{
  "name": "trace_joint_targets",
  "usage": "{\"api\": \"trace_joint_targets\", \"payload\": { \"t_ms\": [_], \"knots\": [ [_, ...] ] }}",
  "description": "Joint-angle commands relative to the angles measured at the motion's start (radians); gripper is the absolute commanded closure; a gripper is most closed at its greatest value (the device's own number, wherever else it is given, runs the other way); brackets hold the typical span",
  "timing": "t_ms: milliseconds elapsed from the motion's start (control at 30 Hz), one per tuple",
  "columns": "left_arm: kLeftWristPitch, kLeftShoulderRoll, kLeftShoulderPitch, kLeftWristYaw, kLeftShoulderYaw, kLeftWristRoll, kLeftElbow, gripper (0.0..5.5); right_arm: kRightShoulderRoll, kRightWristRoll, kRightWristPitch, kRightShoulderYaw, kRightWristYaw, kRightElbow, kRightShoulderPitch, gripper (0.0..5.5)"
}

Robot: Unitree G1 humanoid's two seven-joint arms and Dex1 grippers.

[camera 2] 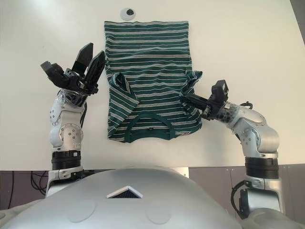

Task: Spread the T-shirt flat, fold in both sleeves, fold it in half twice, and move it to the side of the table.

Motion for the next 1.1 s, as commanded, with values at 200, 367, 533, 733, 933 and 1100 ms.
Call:
{"api": "trace_joint_targets", "payload": {
  "t_ms": [200,367,533,733,933,1100],
  "knots": [
    [0.017,0.012,-0.01,0.01,0.002,0.006,-0.011,2.7,0.032,-0.023,0.043,0.07,-0.072,-0.011,-0.046,5.48],
    [0.019,0.012,-0.009,0.011,0.005,0.004,-0.012,2.7,0.04,-0.027,0.058,0.107,-0.067,-0.021,-0.048,5.48],
    [0.018,0.009,-0.005,0.01,0.004,0.002,-0.014,2.7,0.046,-0.045,0.055,0.135,-0.065,-0.018,-0.048,5.48],
    [0.015,0.006,-0.002,0.01,0.003,0.003,-0.011,2.7,0.043,-0.039,0.067,0.115,-0.072,-0.013,-0.052,4.99],
    [0.035,0.012,0.002,0.006,-0.006,0.004,-0.008,2.7,0.024,0.008,0.083,0.076,-0.053,-0.071,-0.035,4.04],
    [0.056,0.034,0.008,0.008,-0.001,0.016,-0.012,2.7,-0.002,0.068,0.088,0.012,-0.027,-0.145,-0.024,3.28]
  ]
}}
